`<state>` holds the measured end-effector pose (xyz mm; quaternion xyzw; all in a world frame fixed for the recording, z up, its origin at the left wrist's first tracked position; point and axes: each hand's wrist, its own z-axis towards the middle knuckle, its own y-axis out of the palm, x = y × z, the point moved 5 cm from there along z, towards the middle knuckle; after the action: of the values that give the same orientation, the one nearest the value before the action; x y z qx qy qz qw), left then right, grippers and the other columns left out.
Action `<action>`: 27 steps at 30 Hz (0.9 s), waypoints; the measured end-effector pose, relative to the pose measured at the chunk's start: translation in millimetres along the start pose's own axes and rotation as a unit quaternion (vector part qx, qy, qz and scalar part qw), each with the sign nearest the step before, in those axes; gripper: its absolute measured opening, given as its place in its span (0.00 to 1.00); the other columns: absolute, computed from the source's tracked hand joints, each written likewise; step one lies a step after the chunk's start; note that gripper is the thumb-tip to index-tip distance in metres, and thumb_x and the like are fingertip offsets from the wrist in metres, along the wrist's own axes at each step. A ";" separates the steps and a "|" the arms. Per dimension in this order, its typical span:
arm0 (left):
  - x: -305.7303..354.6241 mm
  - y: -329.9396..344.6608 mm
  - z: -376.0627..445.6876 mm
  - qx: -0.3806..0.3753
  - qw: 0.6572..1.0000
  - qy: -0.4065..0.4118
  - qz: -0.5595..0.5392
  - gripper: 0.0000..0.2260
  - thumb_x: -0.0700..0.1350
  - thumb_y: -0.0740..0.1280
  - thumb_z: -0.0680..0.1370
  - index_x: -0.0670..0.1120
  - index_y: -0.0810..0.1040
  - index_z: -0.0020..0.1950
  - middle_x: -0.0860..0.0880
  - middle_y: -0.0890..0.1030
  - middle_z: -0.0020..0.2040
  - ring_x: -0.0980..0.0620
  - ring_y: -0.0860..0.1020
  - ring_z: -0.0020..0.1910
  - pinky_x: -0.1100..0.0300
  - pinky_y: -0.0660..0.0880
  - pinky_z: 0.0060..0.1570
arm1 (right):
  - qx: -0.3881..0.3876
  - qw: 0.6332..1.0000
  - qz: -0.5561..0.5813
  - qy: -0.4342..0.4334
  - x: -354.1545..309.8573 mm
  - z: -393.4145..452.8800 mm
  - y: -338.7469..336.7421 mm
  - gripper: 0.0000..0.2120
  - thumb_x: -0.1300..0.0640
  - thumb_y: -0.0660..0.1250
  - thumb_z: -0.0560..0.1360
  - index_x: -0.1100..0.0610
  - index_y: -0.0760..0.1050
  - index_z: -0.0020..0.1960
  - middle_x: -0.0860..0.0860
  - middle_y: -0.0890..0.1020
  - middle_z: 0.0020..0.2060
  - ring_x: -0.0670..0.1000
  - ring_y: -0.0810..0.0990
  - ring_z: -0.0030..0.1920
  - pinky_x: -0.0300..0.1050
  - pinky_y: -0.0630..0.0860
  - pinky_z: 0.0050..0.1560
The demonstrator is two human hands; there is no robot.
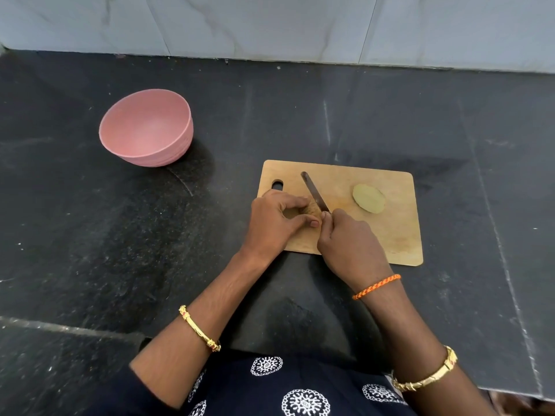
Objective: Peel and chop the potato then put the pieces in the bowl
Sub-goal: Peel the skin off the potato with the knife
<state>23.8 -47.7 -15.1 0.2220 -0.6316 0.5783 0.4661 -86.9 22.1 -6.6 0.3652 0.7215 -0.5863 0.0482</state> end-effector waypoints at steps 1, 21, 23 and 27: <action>0.2 -0.2 -0.2 0.002 1.000 0.002 0.000 0.16 0.44 0.78 0.64 0.44 0.84 0.50 0.50 0.84 0.47 0.57 0.77 0.50 0.66 0.74 0.53 | -0.003 1.000 -0.005 0.000 0.0 0.2 1.2 0.14 0.48 0.49 0.82 0.55 0.67 0.46 0.52 0.72 0.35 0.54 0.74 0.37 0.46 0.68 0.37; 6.2 1.8 -0.9 -0.001 1.000 0.018 0.020 0.14 0.41 0.76 0.67 0.42 0.83 0.52 0.49 0.83 0.47 0.57 0.75 0.51 0.68 0.72 0.55 | -0.037 0.999 -0.027 0.025 4.6 -3.1 2.6 0.12 0.50 0.50 0.82 0.56 0.64 0.46 0.53 0.69 0.34 0.55 0.70 0.37 0.46 0.67 0.38; 5.1 1.5 -1.3 0.005 1.000 0.020 0.016 0.14 0.40 0.76 0.67 0.42 0.83 0.51 0.48 0.83 0.47 0.57 0.76 0.50 0.69 0.72 0.54 | -0.038 0.999 0.000 0.022 5.3 -1.7 2.7 0.13 0.50 0.50 0.82 0.57 0.66 0.46 0.55 0.71 0.37 0.56 0.71 0.38 0.46 0.68 0.39; 3.5 1.2 -0.3 0.009 1.000 0.023 0.008 0.14 0.40 0.76 0.67 0.42 0.83 0.51 0.47 0.84 0.47 0.56 0.78 0.49 0.67 0.73 0.53 | -0.037 0.999 0.024 0.011 4.4 3.8 2.9 0.12 0.51 0.51 0.82 0.57 0.68 0.46 0.56 0.73 0.40 0.56 0.72 0.40 0.46 0.67 0.40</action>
<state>21.3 -46.2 -12.8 0.2082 -0.6170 0.5926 0.4741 -89.8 21.0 -12.3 0.3868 0.7342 -0.5539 0.0676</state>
